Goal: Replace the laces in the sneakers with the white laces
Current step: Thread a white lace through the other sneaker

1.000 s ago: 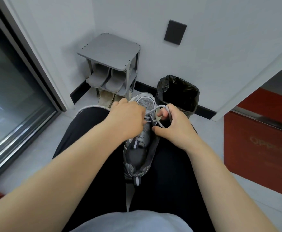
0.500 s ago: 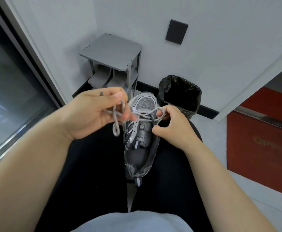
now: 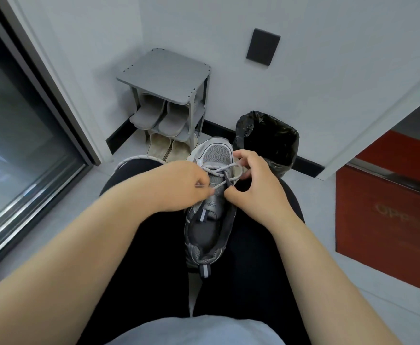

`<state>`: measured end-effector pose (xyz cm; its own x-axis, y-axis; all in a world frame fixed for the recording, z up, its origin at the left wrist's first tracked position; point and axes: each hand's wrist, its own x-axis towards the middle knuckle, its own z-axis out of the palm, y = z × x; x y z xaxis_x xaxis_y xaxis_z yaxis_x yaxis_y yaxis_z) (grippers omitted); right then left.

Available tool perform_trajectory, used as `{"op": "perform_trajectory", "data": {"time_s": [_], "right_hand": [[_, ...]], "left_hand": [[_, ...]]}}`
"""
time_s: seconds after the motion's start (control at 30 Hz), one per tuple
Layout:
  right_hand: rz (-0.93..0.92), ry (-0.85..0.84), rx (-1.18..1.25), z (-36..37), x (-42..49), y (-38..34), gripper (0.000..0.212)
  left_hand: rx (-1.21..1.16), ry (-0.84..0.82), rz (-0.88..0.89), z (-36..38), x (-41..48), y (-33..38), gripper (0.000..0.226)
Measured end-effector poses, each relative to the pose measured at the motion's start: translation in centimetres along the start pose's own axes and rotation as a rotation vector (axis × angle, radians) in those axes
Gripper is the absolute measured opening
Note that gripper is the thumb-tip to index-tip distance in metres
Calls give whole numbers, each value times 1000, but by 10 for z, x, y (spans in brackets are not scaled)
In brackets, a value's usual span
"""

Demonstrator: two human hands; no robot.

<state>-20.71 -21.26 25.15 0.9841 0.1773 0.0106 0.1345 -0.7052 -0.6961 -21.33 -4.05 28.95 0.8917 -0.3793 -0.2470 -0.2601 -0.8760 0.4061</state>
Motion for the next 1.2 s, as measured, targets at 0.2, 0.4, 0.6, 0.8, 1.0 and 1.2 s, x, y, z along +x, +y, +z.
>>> {"op": "perform_trajectory", "data": {"time_s": [0.2,0.4,0.6,0.8,1.0,1.2], "right_hand": [[8,-4,15,0,-2,-1,50],[-33,-51,7,-1,-6,-6,32],[-167,-90,-246,3,-5,-3,13],[-212,-65,-213,3,-12,-2,5],[-112,59,327,4,-17,-28,9],[-101,-261,903,13,-16,-67,14]], "left_hand": [[-364,-253,-19,-34,-44,-31,41],[-203,-430,102,-37,-44,-24,36],[-156,-89,-8,-32,-23,-22,52],[218,121,-129,-3,11,-28,23],[-736,200,-37,-26,0,-9,29],[-1541,158,97,-49,0,22,27]]}}
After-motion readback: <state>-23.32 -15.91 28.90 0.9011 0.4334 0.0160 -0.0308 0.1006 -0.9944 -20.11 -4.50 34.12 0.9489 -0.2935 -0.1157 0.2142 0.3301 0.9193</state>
